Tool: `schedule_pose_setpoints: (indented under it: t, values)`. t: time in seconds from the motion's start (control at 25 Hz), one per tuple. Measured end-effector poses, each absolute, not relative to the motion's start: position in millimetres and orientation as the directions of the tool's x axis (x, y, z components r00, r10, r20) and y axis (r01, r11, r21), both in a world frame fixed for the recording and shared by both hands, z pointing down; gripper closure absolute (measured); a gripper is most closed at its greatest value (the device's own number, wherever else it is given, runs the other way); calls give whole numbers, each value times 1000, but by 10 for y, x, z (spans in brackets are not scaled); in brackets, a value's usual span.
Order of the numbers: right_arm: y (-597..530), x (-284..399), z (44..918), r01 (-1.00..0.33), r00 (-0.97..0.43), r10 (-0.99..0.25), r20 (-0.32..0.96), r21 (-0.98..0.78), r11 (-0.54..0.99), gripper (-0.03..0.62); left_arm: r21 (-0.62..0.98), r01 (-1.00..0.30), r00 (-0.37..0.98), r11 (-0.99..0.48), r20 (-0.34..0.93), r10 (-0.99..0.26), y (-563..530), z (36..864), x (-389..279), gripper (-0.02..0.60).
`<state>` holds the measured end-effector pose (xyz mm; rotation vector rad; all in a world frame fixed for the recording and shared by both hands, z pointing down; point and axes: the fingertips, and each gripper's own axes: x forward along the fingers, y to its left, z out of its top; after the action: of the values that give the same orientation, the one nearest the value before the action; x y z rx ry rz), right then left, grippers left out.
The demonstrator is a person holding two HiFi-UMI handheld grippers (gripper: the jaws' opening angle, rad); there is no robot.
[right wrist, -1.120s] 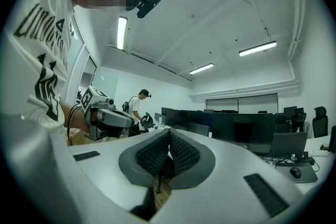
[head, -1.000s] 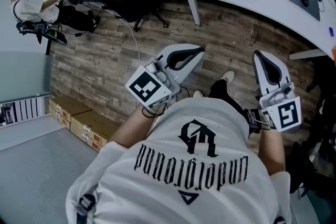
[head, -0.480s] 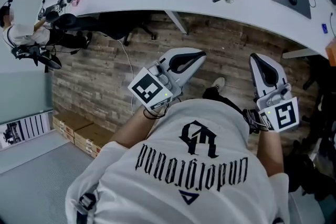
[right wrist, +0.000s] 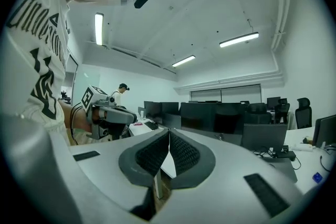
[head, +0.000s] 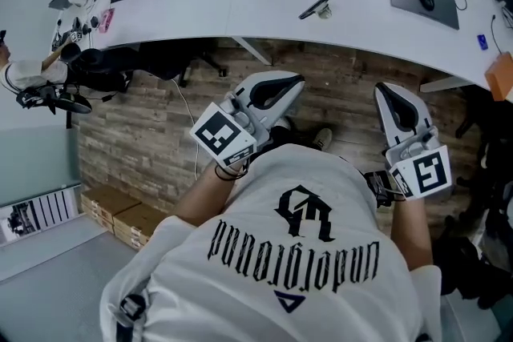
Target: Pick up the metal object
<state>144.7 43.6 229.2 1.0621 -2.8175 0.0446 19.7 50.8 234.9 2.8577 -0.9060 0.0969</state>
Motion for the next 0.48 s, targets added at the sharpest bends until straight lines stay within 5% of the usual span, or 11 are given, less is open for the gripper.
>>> schedule_pose_setpoints:
  t: [0.48]
  values:
    - [40, 1542, 2295, -701, -698, -697, 163, 41, 712, 579, 107, -565, 825, -818, 75, -560, -67, 2315, 176, 568]
